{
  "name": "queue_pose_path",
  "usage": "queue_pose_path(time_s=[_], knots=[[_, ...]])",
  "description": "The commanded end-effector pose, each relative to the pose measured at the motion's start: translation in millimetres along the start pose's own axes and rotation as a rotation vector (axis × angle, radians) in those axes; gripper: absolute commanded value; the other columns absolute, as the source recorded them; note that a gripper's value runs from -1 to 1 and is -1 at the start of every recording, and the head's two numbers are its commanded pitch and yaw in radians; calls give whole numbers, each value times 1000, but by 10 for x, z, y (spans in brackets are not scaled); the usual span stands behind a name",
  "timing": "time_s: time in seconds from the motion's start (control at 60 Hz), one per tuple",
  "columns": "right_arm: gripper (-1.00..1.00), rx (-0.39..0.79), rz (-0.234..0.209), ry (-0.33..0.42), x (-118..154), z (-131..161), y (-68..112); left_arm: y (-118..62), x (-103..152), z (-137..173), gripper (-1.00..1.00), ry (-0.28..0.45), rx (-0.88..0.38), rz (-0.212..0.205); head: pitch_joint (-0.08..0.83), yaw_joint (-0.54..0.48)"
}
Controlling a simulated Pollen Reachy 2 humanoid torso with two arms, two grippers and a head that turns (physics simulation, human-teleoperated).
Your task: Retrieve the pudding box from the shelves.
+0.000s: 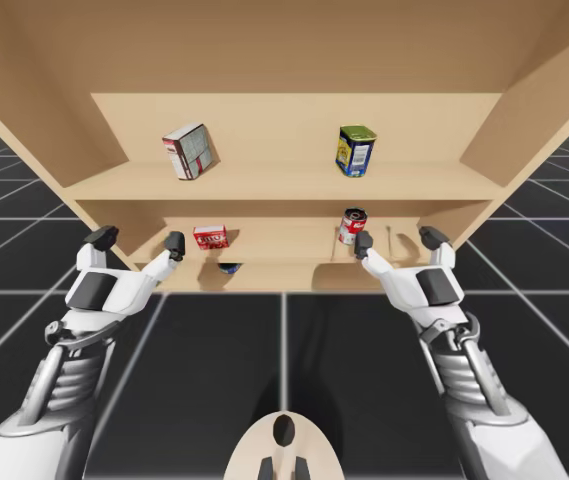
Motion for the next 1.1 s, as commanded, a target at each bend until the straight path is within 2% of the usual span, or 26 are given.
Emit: queue_pose_path(time_s=[0.017, 0.05, 0.117, 0.15, 0.267, 0.467, 0.617, 0.767, 0.867, 0.917, 1.1], knots=[[-1000, -35, -6, 7, 5, 24, 26, -1, 0, 1, -1000, -2, 2, -7, 3, 15], [-1000, -28, -1, -2, 5, 24, 24, -1, -1, 1, -1000, -3, 3, -10, 1, 12], [-1000, -5, -20, 5, 20, 8, 19, 1, -2, 1, -1000, -2, 4, -10, 7, 6], [-1000, -4, -10, 11, 20, 4, 15, 2, -2, 1, -1000, -3, 4, -11, 13, 5], [-1000, -1, -17, 14, 30, 5, 12, 5, -3, -1, -1000, -2, 6, -12, 62, 29], [-1000, -6, 4, 17, 14, -2, 17, 14, -4, -10, -1000, -2, 12, -12, 123, 187], [-1000, -3, 11, 18, 7, -4, 20, 0, 0, -7, -1000, 0, 4, -10, 129, 250], [-1000, -1, 17, 18, 2, -3, 23, -72, 54, 28, -1000, -20, -5, 1, 128, 267], [-1000, -4, 19, 20, -1, -8, 17, -176, 225, 122, -1000, -12, -27, 7, 130, 264], [-1000, -7, 20, 20, -1, -11, 10, -230, 352, 183, -1000, 53, -29, -31, 127, 264], [-1000, -9, 26, 20, -5, -12, 1, -344, 843, 364, -1000, 15, -85, -28, 130, 255]])
